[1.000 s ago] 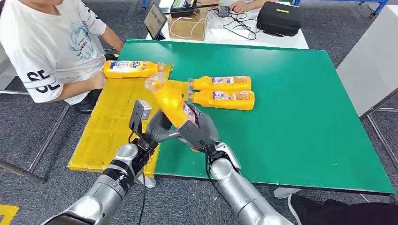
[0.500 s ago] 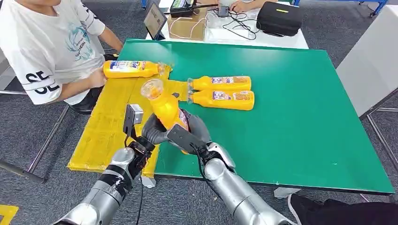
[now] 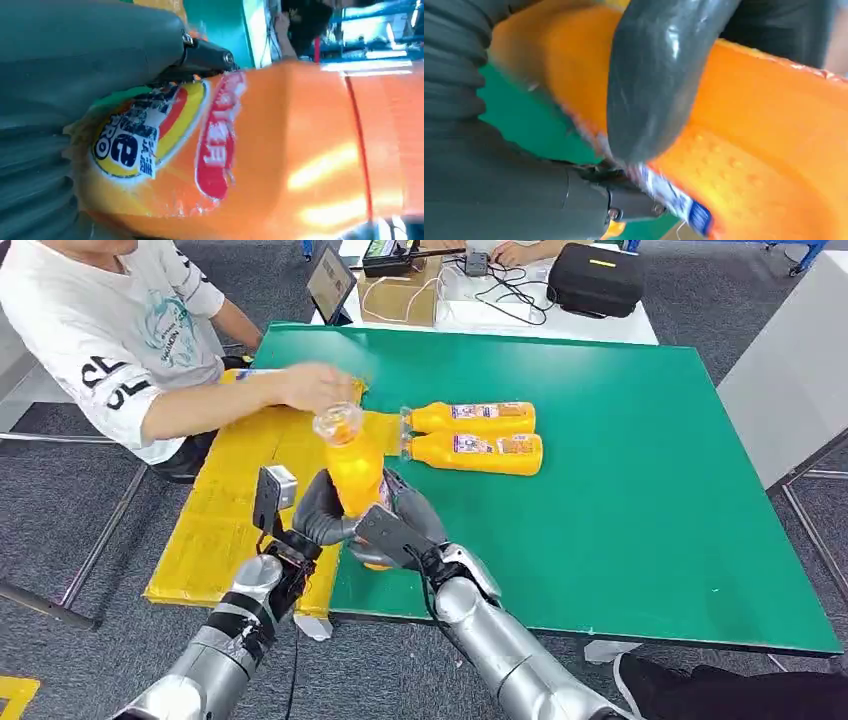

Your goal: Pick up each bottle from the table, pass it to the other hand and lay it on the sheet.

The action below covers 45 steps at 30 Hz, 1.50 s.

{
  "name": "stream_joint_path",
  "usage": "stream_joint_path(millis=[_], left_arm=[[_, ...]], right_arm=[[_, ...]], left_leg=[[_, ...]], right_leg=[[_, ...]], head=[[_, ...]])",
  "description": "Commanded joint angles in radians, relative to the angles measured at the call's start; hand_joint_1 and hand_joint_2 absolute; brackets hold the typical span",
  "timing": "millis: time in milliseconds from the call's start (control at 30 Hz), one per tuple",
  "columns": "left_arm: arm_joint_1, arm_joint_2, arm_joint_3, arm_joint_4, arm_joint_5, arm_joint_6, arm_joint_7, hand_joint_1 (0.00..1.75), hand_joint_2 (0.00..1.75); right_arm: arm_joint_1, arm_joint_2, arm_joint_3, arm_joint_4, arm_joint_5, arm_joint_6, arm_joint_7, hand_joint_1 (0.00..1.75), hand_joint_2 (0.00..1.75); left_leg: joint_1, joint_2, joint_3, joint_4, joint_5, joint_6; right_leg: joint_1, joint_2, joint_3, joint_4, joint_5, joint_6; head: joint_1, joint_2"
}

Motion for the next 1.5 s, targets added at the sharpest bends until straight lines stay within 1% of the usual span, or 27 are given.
stream_joint_path(millis=[33,67,167,200,233,267,333,433,500,667,700,767,833,900,967,1000,1033,1100,1133,1200,1267,1300,1333,1367,1433,1467,1500], left_arm=[[-0.187,0.08,0.08,0.281,-0.151,0.133,-0.02,1.75,1.75],[-0.198,0.088,0.094,0.302,-0.161,0.136,-0.015,1.75,1.75],[-0.218,0.123,0.06,0.331,-0.306,0.31,-0.012,1.75,1.75],[-0.226,0.131,0.064,0.345,-0.339,0.343,0.003,1.75,1.75],[-0.231,0.141,0.07,0.356,-0.358,0.349,0.015,1.75,1.75],[-0.235,0.155,0.054,0.369,-0.414,0.409,0.026,1.75,1.75],[-0.243,0.16,0.061,0.386,-0.448,0.422,0.034,1.75,1.75],[-0.242,0.162,0.062,0.387,-0.448,0.422,0.034,1.75,1.75],[-0.242,0.162,0.062,0.387,-0.448,0.422,0.034,1.75,1.75],[-0.242,0.162,0.062,0.387,-0.448,0.422,0.034,1.75,1.75],[-0.242,0.162,0.062,0.387,-0.448,0.422,0.034,1.75,1.75],[-0.247,0.169,0.043,0.4,-0.54,0.507,0.062,1.75,1.75],[-0.266,0.205,-0.002,0.44,-0.679,0.583,0.133,1.75,1.75],[-0.29,0.242,-0.07,0.494,-0.823,0.584,0.228,1.75,1.75],[-0.3,0.272,-0.136,0.528,-0.943,0.556,0.28,1.75,1.75],[-0.305,0.284,-0.172,0.544,-0.992,0.518,0.292,1.75,1.75],[-0.302,0.287,-0.171,0.544,-0.992,0.519,0.29,1.75,1.75],[-0.302,0.287,-0.171,0.544,-0.992,0.519,0.29,1.75,1.75],[-0.301,0.294,-0.203,0.549,-1.035,0.497,0.288,1.75,1.75],[-0.3,0.316,-0.247,0.561,-1.086,0.412,0.247,1.75,1.75],[-0.299,0.331,-0.261,0.57,-1.102,0.332,0.207,1.75,1.75],[-0.298,0.338,-0.264,0.573,-1.105,0.311,0.194,1.75,1.75],[-0.298,0.338,-0.264,0.573,-1.105,0.311,0.194,1.75,1.75],[-0.288,0.341,-0.263,0.572,-1.103,0.306,0.182,1.75,1.75],[-0.277,0.345,-0.264,0.571,-1.108,0.304,0.18,1.75,1.75],[-0.273,0.348,-0.269,0.571,-1.115,0.308,0.184,1.75,1.75],[-0.269,0.348,-0.263,0.573,-1.11,0.302,0.181,1.75,1.75]], right_arm=[[0.001,-0.051,-0.06,0.017,-0.02,-0.014,-0.016,0.0,1.75],[0.001,-0.054,-0.064,0.011,-0.019,-0.012,-0.016,0.0,1.75],[0.018,-0.066,-0.078,-0.038,-0.016,-0.029,-0.025,0.0,1.75],[0.029,-0.071,-0.086,-0.066,-0.017,-0.036,-0.026,0.0,1.75],[0.037,-0.078,-0.09,-0.087,-0.015,-0.037,-0.023,0.0,1.75],[0.045,-0.087,-0.095,-0.111,-0.016,-0.032,-0.021,0.0,1.75],[0.06,-0.092,-0.106,-0.144,-0.015,-0.032,-0.015,0.0,1.75],[0.061,-0.094,-0.107,-0.144,-0.016,-0.031,-0.015,0.0,1.75],[0.061,-0.094,-0.107,-0.144,-0.016,-0.031,-0.015,0.0,1.75],[0.061,-0.094,-0.107,-0.144,-0.016,-0.031,-0.015,0.0,1.75],[0.061,-0.094,-0.107,-0.144,-0.016,-0.031,-0.015,0.0,1.75],[0.07,-0.097,-0.115,-0.163,-0.012,-0.037,-0.016,0.0,1.75],[0.089,-0.111,-0.128,-0.212,-0.016,-0.033,-0.017,0.0,1.75],[0.096,-0.121,-0.129,-0.249,-0.017,-0.02,-0.017,0.0,1.75],[0.093,-0.126,-0.126,-0.269,-0.017,-0.013,-0.01,0.0,1.75],[0.087,-0.129,-0.122,-0.271,-0.017,-0.007,-0.01,0.0,1.75],[0.085,-0.129,-0.122,-0.272,-0.018,-0.006,-0.009,0.0,1.75],[0.085,-0.129,-0.122,-0.272,-0.018,-0.006,-0.009,0.0,1.75],[0.08,-0.131,-0.116,-0.266,-0.018,0.0,-0.009,0.0,1.75],[0.068,-0.14,-0.106,-0.262,-0.027,0.015,-0.009,0.0,1.75],[0.063,-0.149,-0.097,-0.264,-0.038,0.029,-0.009,0.0,1.75],[0.064,-0.153,-0.094,-0.267,-0.043,0.035,-0.009,0.0,1.75],[0.064,-0.153,-0.094,-0.267,-0.043,0.035,-0.009,0.0,1.75],[0.068,-0.159,-0.092,-0.274,-0.044,0.038,-0.009,0.0,1.75],[0.069,-0.164,-0.089,-0.276,-0.048,0.044,-0.007,0.0,1.75],[0.069,-0.166,-0.088,-0.274,-0.049,0.047,-0.006,0.0,1.75],[0.067,-0.166,-0.088,-0.267,-0.051,0.05,-0.004,0.0,1.75]], left_leg=[[0.003,-0.002,0.005,0.001,-0.002,-0.002],[0.002,-0.001,0.003,0.0,-0.001,-0.002],[0.001,0.001,0.002,0.0,-0.001,-0.001],[0.002,0.002,0.004,0.0,-0.002,-0.002],[0.001,0.0,0.003,0.0,-0.001,-0.002],[0.001,0.0,0.002,0.0,0.0,-0.001],[0.002,-0.001,0.003,0.0,-0.001,-0.001],[0.002,0.001,0.003,0.001,-0.001,-0.001],[0.002,0.0,0.004,0.001,-0.002,-0.001],[0.001,0.0,0.0,0.001,0.0,-0.001],[0.002,0.0,0.002,0.002,-0.002,-0.001],[0.001,-0.001,0.001,0.001,-0.001,-0.001],[0.001,-0.001,0.001,0.001,-0.001,-0.001],[0.002,0.0,0.002,0.001,-0.002,-0.001],[0.002,0.001,0.003,0.002,-0.003,-0.002],[0.002,0.002,0.001,0.001,-0.001,-0.001],[0.002,0.001,0.003,0.002,-0.002,-0.002],[0.001,0.001,0.001,0.0,-0.001,-0.001],[0.002,0.001,0.002,0.001,-0.002,-0.001],[0.002,0.001,0.003,0.002,-0.002,-0.001],[0.001,0.002,0.001,0.0,-0.001,-0.001],[0.002,0.004,0.003,0.001,-0.002,-0.001],[0.001,0.002,0.001,0.0,-0.001,-0.001],[0.002,0.004,0.003,0.001,-0.002,-0.001],[0.001,0.003,0.001,0.0,-0.001,-0.001],[0.001,0.003,0.004,0.0,-0.002,-0.001],[0.001,0.003,0.002,0.0,-0.001,-0.001]], right_leg=[[0.003,-0.003,0.006,0.0,-0.002,-0.003],[0.002,-0.002,0.004,0.0,-0.001,-0.002],[0.001,0.0,0.003,0.0,-0.001,-0.001],[0.002,0.001,0.004,0.0,-0.001,-0.002],[0.002,-0.001,0.003,0.0,-0.001,-0.002],[0.001,-0.002,0.002,0.0,-0.001,-0.001],[0.002,-0.002,0.003,0.001,-0.002,-0.002],[0.002,0.0,0.003,0.0,-0.001,-0.001],[0.002,-0.001,0.005,0.001,-0.003,-0.002],[0.001,-0.001,0.001,0.0,-0.001,-0.001],[0.002,-0.001,0.003,0.001,-0.002,-0.002],[0.001,-0.001,0.002,0.0,-0.001,-0.002],[0.002,-0.001,0.002,0.001,-0.002,-0.002],[0.002,-0.001,0.003,0.001,-0.002,-0.002],[0.003,0.0,0.003,0.001,-0.003,-0.003],[0.002,0.0,0.002,0.001,-0.001,-0.002],[0.002,0.0,0.003,0.001,-0.003,-0.002],[0.001,0.0,0.001,0.001,-0.001,-0.001],[0.002,0.0,0.002,0.001,-0.002,-0.002],[0.002,0.0,0.003,0.001,-0.003,-0.002],[0.001,0.001,0.001,0.001,-0.001,-0.001],[0.002,0.003,0.003,0.001,-0.002,-0.002],[0.001,0.002,0.001,0.001,-0.001,-0.001],[0.002,0.003,0.003,0.001,-0.001,-0.002],[0.001,0.002,0.001,0.0,-0.001,-0.001],[0.001,0.002,0.004,0.0,-0.002,-0.002],[0.001,0.002,0.002,0.0,-0.001,-0.001]], head=[[0.0,0.0],[0.0,0.0],[0.001,0.0],[0.0,0.0],[0.0,0.0],[0.0,0.0],[0.0,0.0],[0.0,0.0],[0.0,0.0],[0.0,0.0],[0.0,0.0],[0.0,0.0],[0.0,0.0],[0.0,0.0],[0.0,0.0],[0.0,0.0],[0.0,0.0],[0.0,0.0],[0.0,0.0],[0.0,0.0],[0.0,0.0],[0.0,0.0],[0.0,0.0],[0.0,0.0],[0.0,0.0],[0.0,0.0],[0.0,0.0]])
